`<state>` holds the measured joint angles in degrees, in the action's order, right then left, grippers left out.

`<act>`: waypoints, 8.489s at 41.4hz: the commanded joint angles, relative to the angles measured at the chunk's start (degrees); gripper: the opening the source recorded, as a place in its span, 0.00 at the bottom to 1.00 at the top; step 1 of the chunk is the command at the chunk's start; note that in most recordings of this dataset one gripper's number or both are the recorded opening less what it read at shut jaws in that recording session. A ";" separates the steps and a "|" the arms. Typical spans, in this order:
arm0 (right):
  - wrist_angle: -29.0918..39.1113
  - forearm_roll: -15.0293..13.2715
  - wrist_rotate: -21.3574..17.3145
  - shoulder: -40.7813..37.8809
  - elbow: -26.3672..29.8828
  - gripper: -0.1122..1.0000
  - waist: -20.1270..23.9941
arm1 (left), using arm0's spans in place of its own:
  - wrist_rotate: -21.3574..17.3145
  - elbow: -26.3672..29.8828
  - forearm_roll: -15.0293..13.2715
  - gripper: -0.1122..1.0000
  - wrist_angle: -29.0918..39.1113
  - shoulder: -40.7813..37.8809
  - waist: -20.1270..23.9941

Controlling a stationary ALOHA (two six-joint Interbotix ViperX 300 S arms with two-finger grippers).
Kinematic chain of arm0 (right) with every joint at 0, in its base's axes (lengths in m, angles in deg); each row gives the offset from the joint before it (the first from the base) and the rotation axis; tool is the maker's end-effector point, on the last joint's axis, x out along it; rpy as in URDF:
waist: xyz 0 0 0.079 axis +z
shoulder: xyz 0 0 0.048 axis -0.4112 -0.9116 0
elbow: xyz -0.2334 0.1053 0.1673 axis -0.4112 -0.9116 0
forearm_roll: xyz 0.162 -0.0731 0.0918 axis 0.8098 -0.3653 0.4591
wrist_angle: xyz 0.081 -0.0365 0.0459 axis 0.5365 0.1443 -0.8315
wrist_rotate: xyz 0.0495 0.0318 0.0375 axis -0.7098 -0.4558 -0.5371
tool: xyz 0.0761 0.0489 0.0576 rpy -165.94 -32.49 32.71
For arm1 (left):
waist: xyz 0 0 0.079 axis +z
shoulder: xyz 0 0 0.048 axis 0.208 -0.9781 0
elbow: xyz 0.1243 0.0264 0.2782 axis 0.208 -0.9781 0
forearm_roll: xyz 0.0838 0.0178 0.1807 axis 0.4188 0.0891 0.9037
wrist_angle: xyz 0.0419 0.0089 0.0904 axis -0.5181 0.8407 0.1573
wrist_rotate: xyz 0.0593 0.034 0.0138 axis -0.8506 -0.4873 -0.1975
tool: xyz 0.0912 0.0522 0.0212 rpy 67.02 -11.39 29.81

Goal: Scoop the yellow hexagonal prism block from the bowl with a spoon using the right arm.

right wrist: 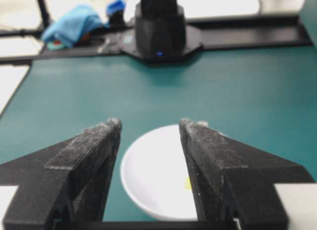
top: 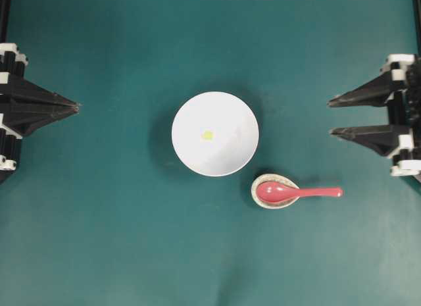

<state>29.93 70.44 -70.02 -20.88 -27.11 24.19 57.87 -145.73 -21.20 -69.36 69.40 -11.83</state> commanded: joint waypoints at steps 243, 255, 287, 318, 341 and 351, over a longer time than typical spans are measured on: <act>37.35 29.53 28.74 -30.67 24.61 0.32 -10.63 | -0.09 1.32 0.26 0.10 1.58 -0.26 0.18; 48.08 27.07 27.25 -37.79 32.08 0.32 -11.25 | -0.09 1.32 0.18 0.10 2.11 -0.18 0.18; 60.47 15.12 16.96 -44.74 41.22 0.32 -10.90 | -0.18 1.41 0.26 0.10 2.46 -0.18 0.18; 54.84 15.12 16.96 -47.90 41.22 0.32 -9.67 | -0.18 1.32 0.18 0.10 2.46 -0.18 0.18; 44.74 15.12 17.40 -49.66 41.31 0.32 -9.23 | -0.35 1.41 0.26 0.10 2.46 -0.18 0.18; 42.89 15.12 17.67 -49.57 41.31 0.32 -9.14 | -0.44 1.32 0.26 0.10 2.64 -0.18 0.18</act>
<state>73.35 85.64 -52.44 -71.41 12.88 14.87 57.52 -145.73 -21.11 -66.63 69.48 -11.74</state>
